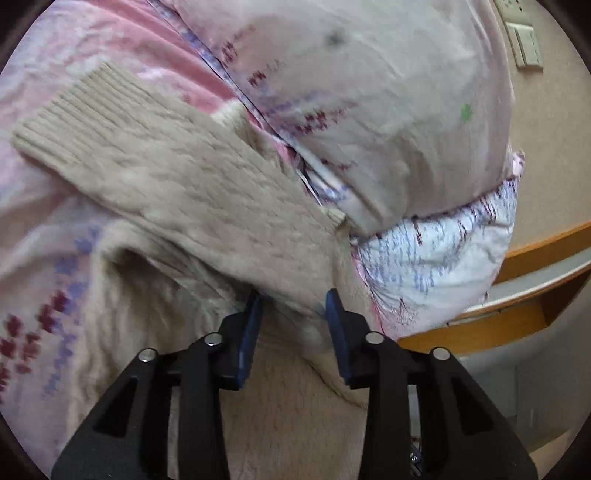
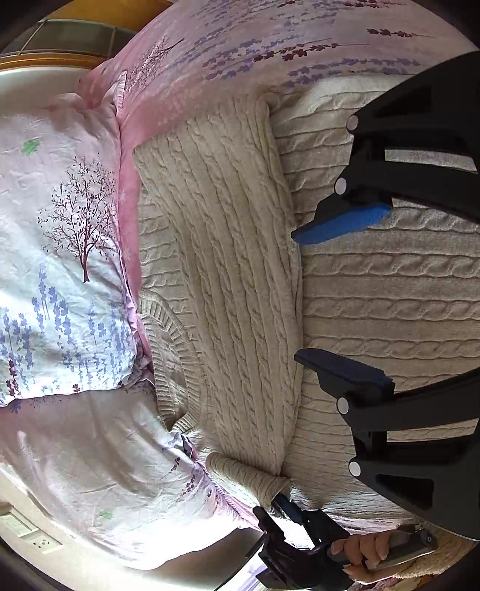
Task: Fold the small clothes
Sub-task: 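Fold the held sleeve across the sweater body with the left tool, release, then grasp the sweater hem with both tools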
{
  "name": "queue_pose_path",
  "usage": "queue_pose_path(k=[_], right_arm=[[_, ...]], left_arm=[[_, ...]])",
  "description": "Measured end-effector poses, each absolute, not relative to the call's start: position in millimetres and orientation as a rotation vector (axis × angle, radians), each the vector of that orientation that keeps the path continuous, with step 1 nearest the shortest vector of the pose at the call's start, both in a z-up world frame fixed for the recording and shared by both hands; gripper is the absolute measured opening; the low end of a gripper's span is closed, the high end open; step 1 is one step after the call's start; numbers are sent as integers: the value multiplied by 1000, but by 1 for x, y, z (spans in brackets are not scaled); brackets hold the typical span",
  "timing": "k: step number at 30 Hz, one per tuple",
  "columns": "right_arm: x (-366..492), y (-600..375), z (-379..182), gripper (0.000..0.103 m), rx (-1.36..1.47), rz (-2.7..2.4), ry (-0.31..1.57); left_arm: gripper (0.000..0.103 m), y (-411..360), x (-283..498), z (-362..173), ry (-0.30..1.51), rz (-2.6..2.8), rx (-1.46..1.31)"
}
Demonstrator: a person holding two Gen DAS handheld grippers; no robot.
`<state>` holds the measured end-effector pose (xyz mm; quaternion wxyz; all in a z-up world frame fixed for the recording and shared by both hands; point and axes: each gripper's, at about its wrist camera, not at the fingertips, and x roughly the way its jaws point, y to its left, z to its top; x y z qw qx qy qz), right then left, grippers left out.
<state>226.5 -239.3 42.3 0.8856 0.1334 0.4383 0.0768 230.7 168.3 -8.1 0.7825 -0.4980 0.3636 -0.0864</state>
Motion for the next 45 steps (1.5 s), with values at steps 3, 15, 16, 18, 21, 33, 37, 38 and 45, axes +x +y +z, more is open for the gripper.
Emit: queue_pose_path(k=[3,15,16,18,21,33,37,38,45], right_arm=[[226,-243,40,61,290,159,918],[215,-275,43,61,321,113,879],[215,-280,43,61,333,100,872],[214,-292,41,61,360,82,859],[214,-308,38,61,399,57,848],[239,-334,44,51,568,205,846],[257,-321,44,42,582,262,865],[257,-315,47,42,555,233,853],[273,-285,24,42,491,233,935]], left_arm=[[39,205,223,-13,745,-80,-1146],[8,176,239,34,619,-145,-1025],[8,157,243,43,617,-195,-967],[8,111,252,57,629,-311,-848],[8,29,264,64,692,-462,-636],[52,-34,223,40,821,-527,-113],[58,58,222,53,758,-260,-161],[58,81,222,51,761,-184,-176],[57,184,226,17,885,26,-366]])
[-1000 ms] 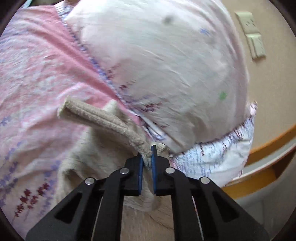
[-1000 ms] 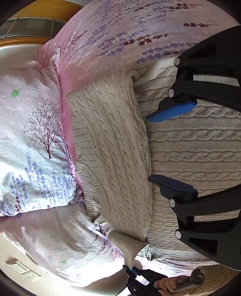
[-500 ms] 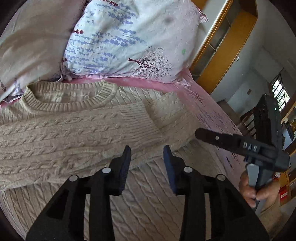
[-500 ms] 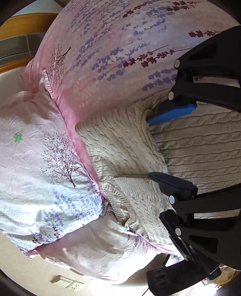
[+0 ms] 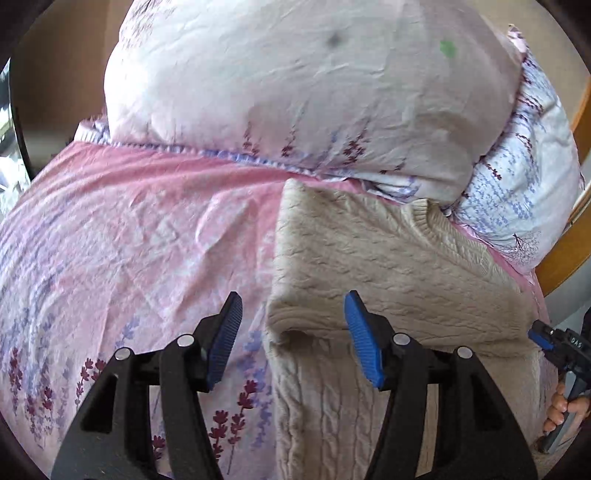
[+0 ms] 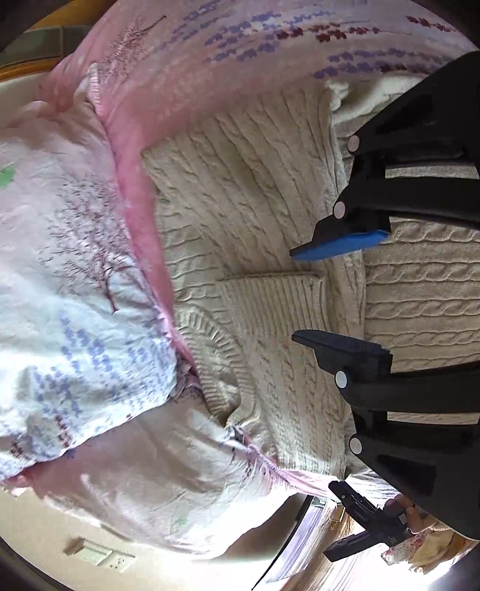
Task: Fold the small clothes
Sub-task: 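Grasp the sweater hem with both tools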
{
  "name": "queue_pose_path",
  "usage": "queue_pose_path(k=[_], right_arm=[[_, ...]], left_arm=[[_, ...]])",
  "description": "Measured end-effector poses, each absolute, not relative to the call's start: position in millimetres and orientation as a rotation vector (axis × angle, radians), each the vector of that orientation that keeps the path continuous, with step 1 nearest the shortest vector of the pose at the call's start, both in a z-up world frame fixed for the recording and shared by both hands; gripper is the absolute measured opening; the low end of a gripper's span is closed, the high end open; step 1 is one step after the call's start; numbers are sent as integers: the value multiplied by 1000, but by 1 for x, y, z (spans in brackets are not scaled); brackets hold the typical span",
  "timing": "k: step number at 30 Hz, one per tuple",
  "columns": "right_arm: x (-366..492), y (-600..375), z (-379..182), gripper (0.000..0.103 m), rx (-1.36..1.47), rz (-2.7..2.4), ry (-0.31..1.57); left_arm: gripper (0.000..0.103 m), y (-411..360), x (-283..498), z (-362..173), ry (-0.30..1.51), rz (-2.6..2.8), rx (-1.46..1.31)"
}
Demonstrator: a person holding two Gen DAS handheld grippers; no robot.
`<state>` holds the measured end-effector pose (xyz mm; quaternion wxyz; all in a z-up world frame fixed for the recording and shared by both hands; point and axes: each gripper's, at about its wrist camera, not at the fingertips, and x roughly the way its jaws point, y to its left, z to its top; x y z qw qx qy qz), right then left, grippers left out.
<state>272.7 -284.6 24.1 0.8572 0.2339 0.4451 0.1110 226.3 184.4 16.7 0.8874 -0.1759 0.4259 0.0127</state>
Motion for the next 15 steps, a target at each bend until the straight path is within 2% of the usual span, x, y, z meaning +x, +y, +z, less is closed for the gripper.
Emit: queue_pose_path(k=[4,6,8,9,10,15], right_arm=[[279,-280,14,42,493,228,939],[280,-277,13,35,481,235,941],[280,-273,12,15,459,243,941],[279,-271,14,11,442,262,922],[277,-268,20,9,415,264,891],[267,-264,61,9,297,209,676]], left_arm=[[57,191,223,4,899,8,-427],[57,188,223,3,903,-15,-430],[53,185,225,2,900,-32,-441],[46,182,227,1,901,-44,-444],[42,180,227,0,901,-49,-445],[40,176,227,-1,892,-43,-436]])
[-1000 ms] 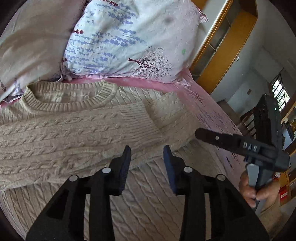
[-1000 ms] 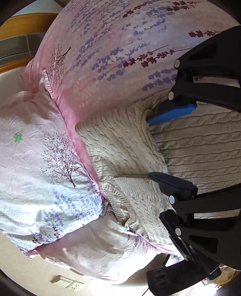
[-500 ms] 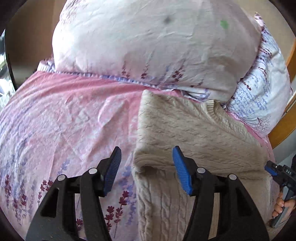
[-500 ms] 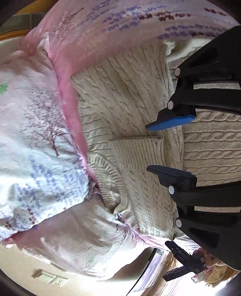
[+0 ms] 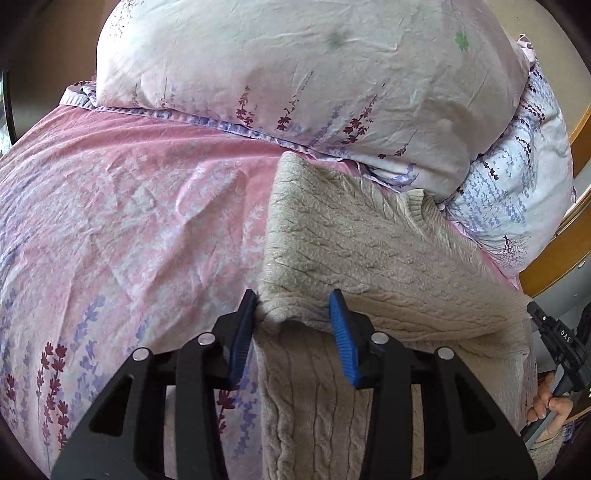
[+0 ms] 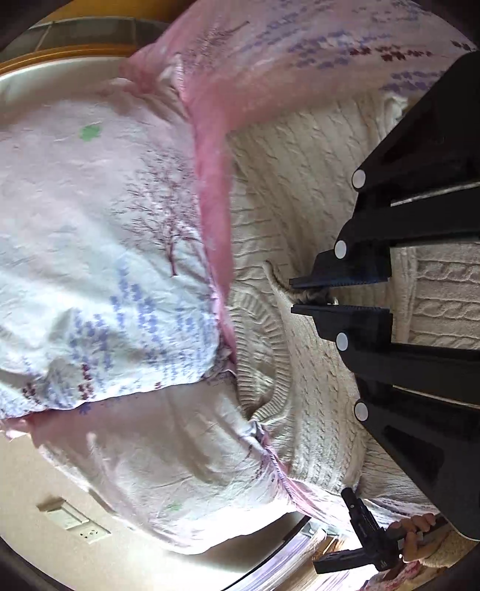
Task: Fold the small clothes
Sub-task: 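Grasp the sweater hem with both tools, then lift the hem with both tools and fold it toward the collar, release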
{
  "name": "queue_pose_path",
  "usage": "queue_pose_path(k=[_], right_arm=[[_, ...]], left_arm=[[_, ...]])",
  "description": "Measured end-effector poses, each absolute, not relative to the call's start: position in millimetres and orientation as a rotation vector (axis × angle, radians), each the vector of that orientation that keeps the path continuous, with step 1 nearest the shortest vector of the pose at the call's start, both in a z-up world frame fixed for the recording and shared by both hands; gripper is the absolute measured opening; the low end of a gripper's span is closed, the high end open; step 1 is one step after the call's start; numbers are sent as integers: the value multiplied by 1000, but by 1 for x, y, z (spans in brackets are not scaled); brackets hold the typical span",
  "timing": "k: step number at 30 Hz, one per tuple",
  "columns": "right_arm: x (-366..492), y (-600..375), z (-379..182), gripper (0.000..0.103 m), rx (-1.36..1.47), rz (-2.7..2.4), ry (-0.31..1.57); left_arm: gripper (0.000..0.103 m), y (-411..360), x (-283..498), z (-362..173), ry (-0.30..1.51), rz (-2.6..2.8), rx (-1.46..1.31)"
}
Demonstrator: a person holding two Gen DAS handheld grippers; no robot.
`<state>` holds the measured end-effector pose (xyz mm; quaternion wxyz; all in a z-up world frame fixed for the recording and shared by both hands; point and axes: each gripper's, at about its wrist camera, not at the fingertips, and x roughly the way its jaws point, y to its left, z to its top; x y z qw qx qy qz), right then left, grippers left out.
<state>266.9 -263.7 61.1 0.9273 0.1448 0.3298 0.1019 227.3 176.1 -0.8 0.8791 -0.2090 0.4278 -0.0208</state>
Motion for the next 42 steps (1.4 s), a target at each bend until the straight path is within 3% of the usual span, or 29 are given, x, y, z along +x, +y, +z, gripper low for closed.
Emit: queue_pose_path(k=[5,10,12,14,15,24,31,42], right_arm=[[281,-272,15,9,299,97,871],[269,-282,26,11,365,135,856],[256,-292,38,23,391,153,830],[236,-311,47,46,418,158,786],[225,-320,49,48,425,153,773],[149,-398,12,48,598,152,838],[107,-404,-11,47,688,240,889],[57,-384,-34,28,804,449,907]], left_arm=[[40,172,226,1,891,-44,-410],[39,170,219,3,894,-74,-426],[42,173,208,7,878,-99,-443],[48,175,194,11,867,-131,-449],[49,177,185,13,860,-151,-456],[50,173,118,11,888,-251,-451],[48,167,79,-3,919,-305,-506],[35,161,20,-17,918,-414,-640]])
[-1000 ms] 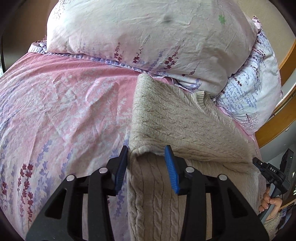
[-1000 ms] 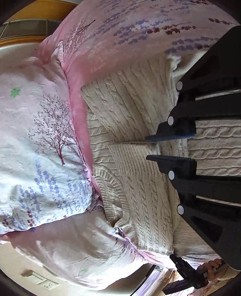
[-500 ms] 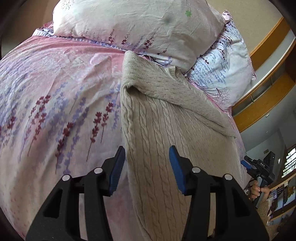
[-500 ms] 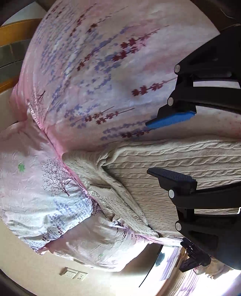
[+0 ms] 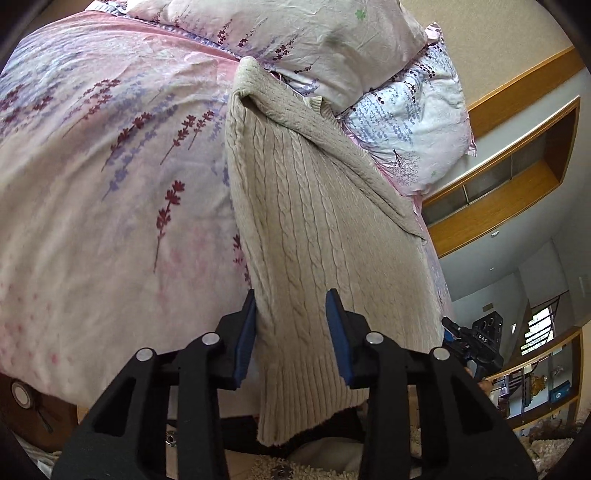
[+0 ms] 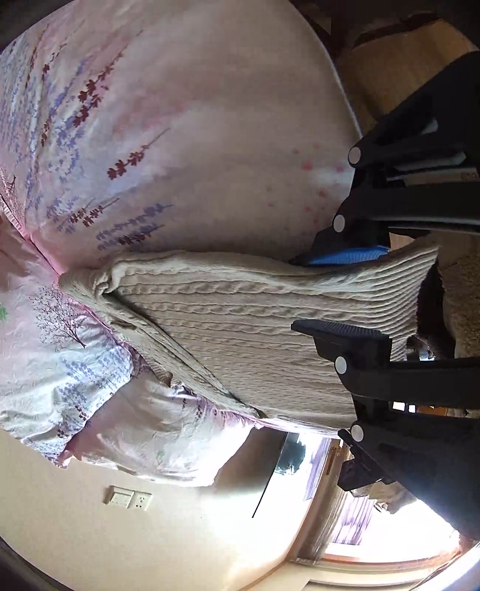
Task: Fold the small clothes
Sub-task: 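Lift the hem with both tools and fold it toward the collar, release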
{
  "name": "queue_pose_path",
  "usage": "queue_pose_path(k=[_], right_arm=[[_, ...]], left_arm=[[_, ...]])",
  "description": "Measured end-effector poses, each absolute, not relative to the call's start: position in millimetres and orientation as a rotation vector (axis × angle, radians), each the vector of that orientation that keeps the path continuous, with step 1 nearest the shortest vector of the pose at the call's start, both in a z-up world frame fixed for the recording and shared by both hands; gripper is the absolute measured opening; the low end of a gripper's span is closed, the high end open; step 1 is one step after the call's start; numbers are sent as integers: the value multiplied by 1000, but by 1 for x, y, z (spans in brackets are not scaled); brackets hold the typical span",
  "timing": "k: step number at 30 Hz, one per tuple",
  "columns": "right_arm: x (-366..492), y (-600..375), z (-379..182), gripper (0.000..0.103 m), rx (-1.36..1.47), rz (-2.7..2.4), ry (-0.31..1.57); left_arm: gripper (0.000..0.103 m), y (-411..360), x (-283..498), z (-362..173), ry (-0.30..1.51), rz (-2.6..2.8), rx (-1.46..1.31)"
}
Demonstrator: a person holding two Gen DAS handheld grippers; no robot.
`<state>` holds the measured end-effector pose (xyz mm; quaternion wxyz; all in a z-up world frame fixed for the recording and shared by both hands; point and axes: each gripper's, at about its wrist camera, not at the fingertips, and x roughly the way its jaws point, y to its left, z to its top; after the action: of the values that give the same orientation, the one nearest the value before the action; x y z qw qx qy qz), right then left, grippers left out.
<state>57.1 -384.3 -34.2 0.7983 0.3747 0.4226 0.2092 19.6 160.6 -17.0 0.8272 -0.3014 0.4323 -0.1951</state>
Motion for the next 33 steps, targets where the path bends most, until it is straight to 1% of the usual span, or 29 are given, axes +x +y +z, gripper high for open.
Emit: queue_pose_path(k=[1,2,10,14,15,16,17,18,23,28,33], right_arm=[[54,-383,-36,24,802,459,910],[50,-382,-37,24,801,467,911],[32,-369,-38,22,771,532,915],[28,-363,-39,21,756,558,921],[26,-363,-40,20,752,563,922],[26,-360,-41,14,744,566,926],[26,-358,-40,9,724,559,926],[26,-356,-38,9,702,547,917],[23,-356,-7,8,624,509,771],[21,-363,28,8,537,412,600],[32,-358,57,7,411,291,471]], left_arm=[[34,160,16,-18,921,-423,-653],[33,160,12,-20,923,-431,-664],[21,152,-7,-27,941,-471,-706],[18,148,-8,-27,954,-470,-697],[16,146,-8,-27,959,-469,-690],[11,144,-7,-27,970,-469,-680],[9,141,-6,-28,982,-467,-670],[8,139,-7,-28,977,-464,-657],[7,135,-5,-12,911,-445,-589],[7,152,5,14,793,-392,-577],[7,165,25,46,677,-338,-550]])
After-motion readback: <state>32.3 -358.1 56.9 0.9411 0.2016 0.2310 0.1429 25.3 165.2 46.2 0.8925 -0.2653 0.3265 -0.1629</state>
